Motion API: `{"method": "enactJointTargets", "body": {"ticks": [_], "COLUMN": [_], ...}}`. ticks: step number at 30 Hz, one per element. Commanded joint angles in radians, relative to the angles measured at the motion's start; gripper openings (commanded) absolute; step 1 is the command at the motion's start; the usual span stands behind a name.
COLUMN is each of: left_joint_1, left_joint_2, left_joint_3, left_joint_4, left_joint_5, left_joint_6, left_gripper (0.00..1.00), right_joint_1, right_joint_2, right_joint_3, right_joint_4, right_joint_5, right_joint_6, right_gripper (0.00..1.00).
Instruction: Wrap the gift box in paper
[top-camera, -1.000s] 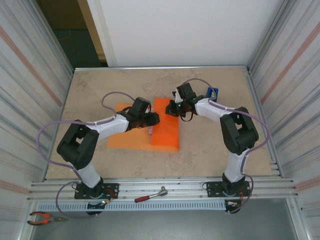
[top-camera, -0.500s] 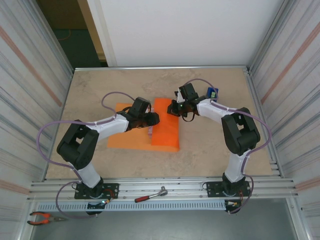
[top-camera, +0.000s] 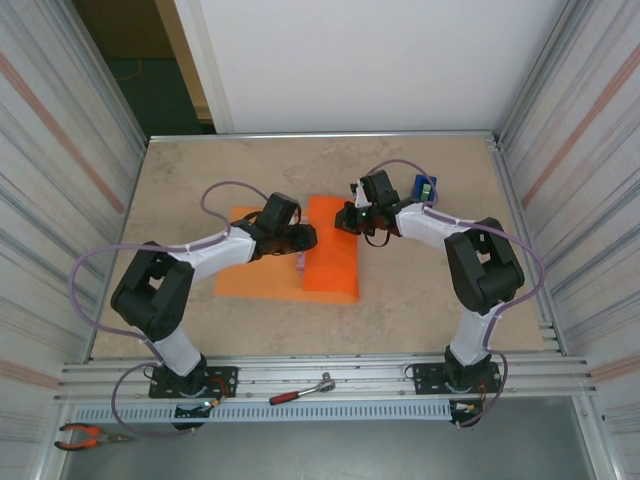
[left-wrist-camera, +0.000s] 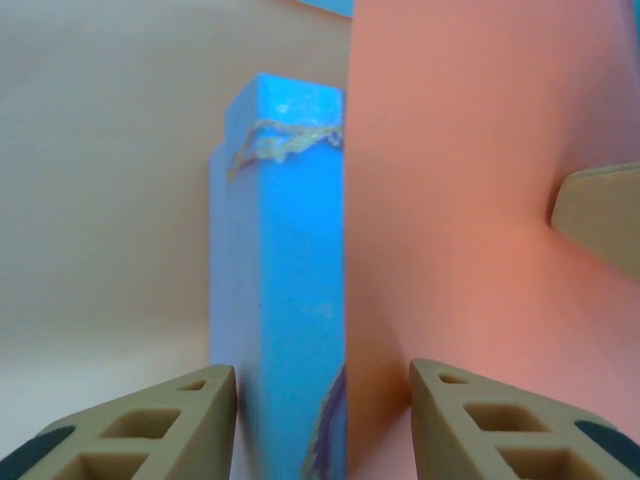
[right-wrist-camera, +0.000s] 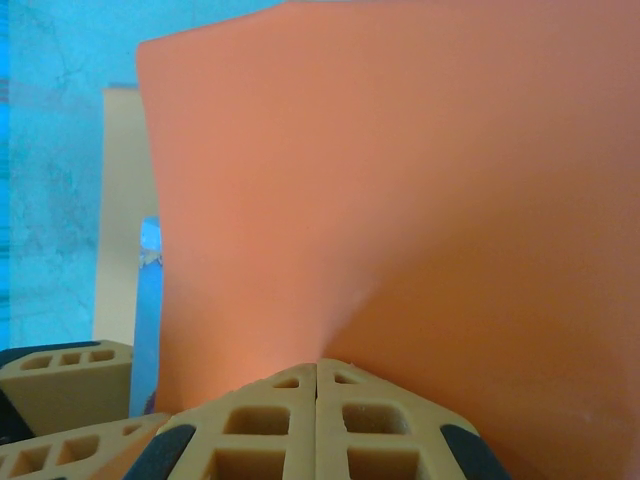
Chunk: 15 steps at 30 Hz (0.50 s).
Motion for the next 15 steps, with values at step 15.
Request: {"method": "enactJointTargets", "body": {"ticks": [15], "left_joint_1": [0.441], "left_joint_2": [-0.238], "left_joint_3": [-0.182], "left_joint_4": [-0.221], "left_joint_5": [-0.05], "left_joint_6": [0.065], "left_gripper": [0.63], "right_joint_1": [-0.025], "right_joint_2": [0.015], "right_joint_3": [-0.043], "right_joint_4": [-0.094], "right_joint_5": [0.053], "right_joint_6": [-0.008], "right_gripper": [0.0]}}
